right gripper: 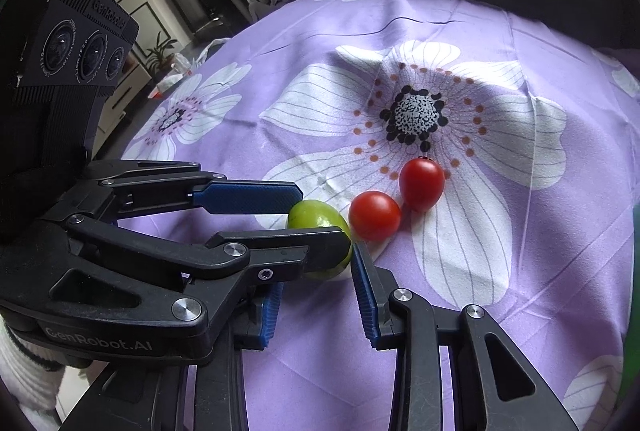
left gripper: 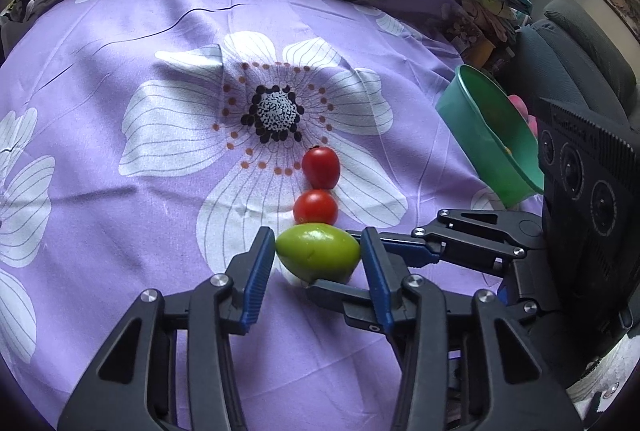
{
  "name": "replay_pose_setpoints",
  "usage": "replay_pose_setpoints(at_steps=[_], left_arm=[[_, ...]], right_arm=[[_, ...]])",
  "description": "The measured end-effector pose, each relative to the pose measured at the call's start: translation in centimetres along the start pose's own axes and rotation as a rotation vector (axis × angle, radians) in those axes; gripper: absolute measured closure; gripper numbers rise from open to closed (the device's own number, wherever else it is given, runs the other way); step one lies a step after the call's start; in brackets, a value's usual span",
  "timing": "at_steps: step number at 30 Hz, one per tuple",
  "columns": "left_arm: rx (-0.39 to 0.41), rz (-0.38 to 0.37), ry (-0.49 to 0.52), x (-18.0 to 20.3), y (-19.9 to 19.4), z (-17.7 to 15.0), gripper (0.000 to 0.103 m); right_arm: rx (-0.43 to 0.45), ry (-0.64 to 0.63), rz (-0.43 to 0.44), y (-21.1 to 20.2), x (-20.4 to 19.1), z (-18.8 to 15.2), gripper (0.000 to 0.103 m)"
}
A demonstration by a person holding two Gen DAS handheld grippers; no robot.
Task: Organize fruits
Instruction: 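Lift the green mango with both tools and carry it over the bowl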
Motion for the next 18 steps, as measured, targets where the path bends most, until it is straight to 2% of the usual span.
replay_pose_setpoints(at_steps=[18], left_arm=[[0.077,0.013,0.096,6.6,-2.6,-1.1,0.059]], right_arm=[[0.116,0.008,-0.04,-6.7,-0.3,-2.7,0.068]])
Point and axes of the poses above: each gripper's, at about its wrist camera, not at the fingertips, and y roughly the way its jaws point, x to its right, z to its top, the point moved 2 cm from there along y, roughly the way its jaws point, and after that the axes turned 2 degrees about z, right-handed, at the moved point
